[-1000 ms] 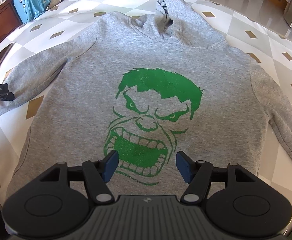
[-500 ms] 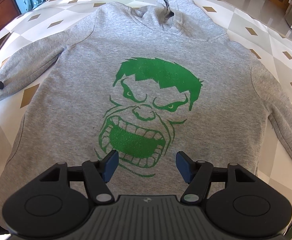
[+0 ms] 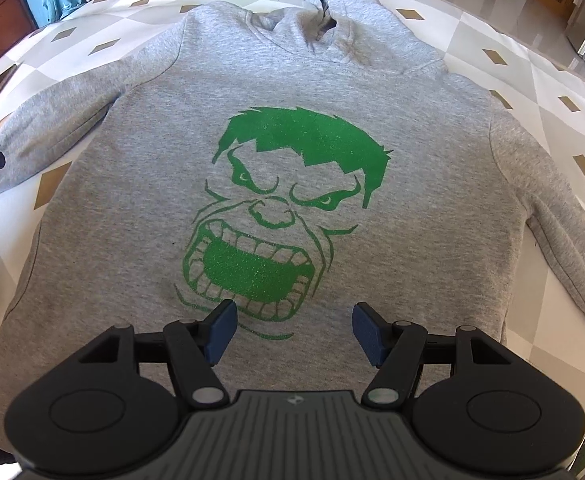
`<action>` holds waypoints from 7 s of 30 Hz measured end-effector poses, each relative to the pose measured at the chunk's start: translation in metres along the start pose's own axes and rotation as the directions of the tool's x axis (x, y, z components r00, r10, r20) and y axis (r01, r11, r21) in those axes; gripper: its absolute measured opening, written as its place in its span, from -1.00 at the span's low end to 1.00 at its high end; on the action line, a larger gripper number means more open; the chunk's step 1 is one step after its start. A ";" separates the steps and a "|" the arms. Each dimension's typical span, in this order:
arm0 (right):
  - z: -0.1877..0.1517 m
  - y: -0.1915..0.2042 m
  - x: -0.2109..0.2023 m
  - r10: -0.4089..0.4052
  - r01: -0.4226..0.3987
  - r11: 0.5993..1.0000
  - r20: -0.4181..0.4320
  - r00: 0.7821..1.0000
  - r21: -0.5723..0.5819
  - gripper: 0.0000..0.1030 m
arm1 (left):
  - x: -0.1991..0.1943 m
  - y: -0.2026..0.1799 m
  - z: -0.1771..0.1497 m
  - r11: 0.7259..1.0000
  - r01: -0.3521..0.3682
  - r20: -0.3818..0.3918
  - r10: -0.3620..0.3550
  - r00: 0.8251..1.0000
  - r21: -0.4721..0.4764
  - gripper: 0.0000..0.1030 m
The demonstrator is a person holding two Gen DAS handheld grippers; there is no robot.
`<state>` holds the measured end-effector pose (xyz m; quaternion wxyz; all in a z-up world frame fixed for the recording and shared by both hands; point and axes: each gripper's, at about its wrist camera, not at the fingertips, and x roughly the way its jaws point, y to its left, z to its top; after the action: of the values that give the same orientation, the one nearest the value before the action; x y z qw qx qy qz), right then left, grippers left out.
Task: Fold clothes
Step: 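Move the right gripper to the ribbed cuff of the sleeve nearest it, then close the right gripper on the ribbed sleeve cuff, then carry the held cuff with the right gripper across the chest print, then lay the sleeve across the chest and open the right gripper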
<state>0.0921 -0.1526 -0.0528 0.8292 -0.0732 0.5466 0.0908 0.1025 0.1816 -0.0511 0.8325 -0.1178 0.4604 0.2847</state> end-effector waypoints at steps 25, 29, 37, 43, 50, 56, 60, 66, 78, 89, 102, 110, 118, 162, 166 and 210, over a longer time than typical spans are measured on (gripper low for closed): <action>-0.018 -0.083 -0.019 0.043 -0.072 0.977 0.146 0.988 0.200 0.22 | -0.060 -0.171 -0.104 0.811 0.270 -0.100 -0.256 0.962 0.519 1.00; -0.021 -0.122 -0.026 0.019 -0.066 0.958 0.167 0.986 0.278 0.22 | -0.068 -0.180 -0.115 0.778 0.264 -0.101 -0.253 0.962 0.570 1.00; -0.033 -0.211 -0.041 -0.116 0.048 0.902 0.135 0.984 0.429 0.21 | -0.083 -0.180 -0.123 0.708 0.325 -0.202 -0.255 0.946 0.628 1.00; -0.057 -0.282 -0.049 -0.193 0.107 0.788 0.079 0.978 0.606 0.21 | -0.091 -0.186 -0.124 0.685 0.335 -0.178 -0.291 0.940 0.647 1.00; -0.081 -0.334 -0.058 -0.230 0.120 0.647 0.042 0.972 0.753 0.21 | -0.089 -0.211 -0.132 0.667 0.344 -0.184 -0.301 0.936 0.661 1.00; -0.106 -0.371 -0.064 -0.276 0.157 0.519 -0.009 0.961 0.840 0.21 | -0.090 -0.219 -0.135 0.666 0.356 -0.191 -0.310 0.931 0.656 1.00; -0.127 -0.389 -0.063 -0.247 0.131 0.415 -0.027 0.969 0.900 0.21 | -0.090 -0.222 -0.137 0.667 0.359 -0.198 -0.307 0.931 0.653 1.00; -0.146 -0.401 -0.053 -0.208 0.090 0.316 -0.024 0.978 0.945 0.21 | -0.090 -0.225 -0.140 0.668 0.359 -0.200 -0.306 0.931 0.652 1.00; -0.154 -0.399 -0.050 -0.230 0.025 0.274 0.040 0.972 0.961 0.06 | -0.090 -0.226 -0.142 0.667 0.351 -0.192 -0.303 0.934 0.657 1.00; -0.126 -0.387 -0.059 -0.265 -0.029 0.404 0.148 0.953 0.914 -0.78 | -0.096 -0.227 -0.137 0.673 0.351 -0.161 -0.330 0.930 0.650 1.00; -0.041 -0.301 -0.086 -0.042 -0.264 0.800 0.490 0.871 0.538 -0.80 | -0.095 -0.226 -0.135 0.684 0.347 -0.157 -0.326 0.932 0.642 1.00; -0.018 -0.222 -0.069 0.236 -0.327 0.928 0.400 0.886 0.178 -0.35 | -0.095 -0.223 -0.132 0.695 0.352 -0.164 -0.324 0.932 0.626 1.00; -0.012 -0.230 -0.063 0.122 -0.223 0.941 0.359 0.926 0.256 -0.10 | -0.094 -0.221 -0.130 0.703 0.359 -0.172 -0.324 0.930 0.614 1.00; -0.005 -0.225 -0.041 0.082 -0.175 0.914 0.257 0.963 0.365 -0.80 | -0.096 -0.211 -0.124 0.717 0.369 -0.175 -0.332 0.927 0.591 1.00; 0.012 -0.225 -0.071 0.067 -0.239 0.884 0.398 0.915 0.401 -0.81 | -0.098 -0.209 -0.124 0.716 0.369 -0.171 -0.336 0.926 0.592 1.00; 0.083 -0.032 0.010 0.179 -0.160 0.983 0.316 0.932 -0.085 0.02 | -0.069 -0.143 -0.079 0.841 0.347 -0.200 -0.287 0.937 0.416 1.00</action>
<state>0.1777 -0.1647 -0.0287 0.8940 -0.0338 0.4052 0.1884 0.1020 0.0046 -0.0460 0.8409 -0.0172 0.5405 0.0216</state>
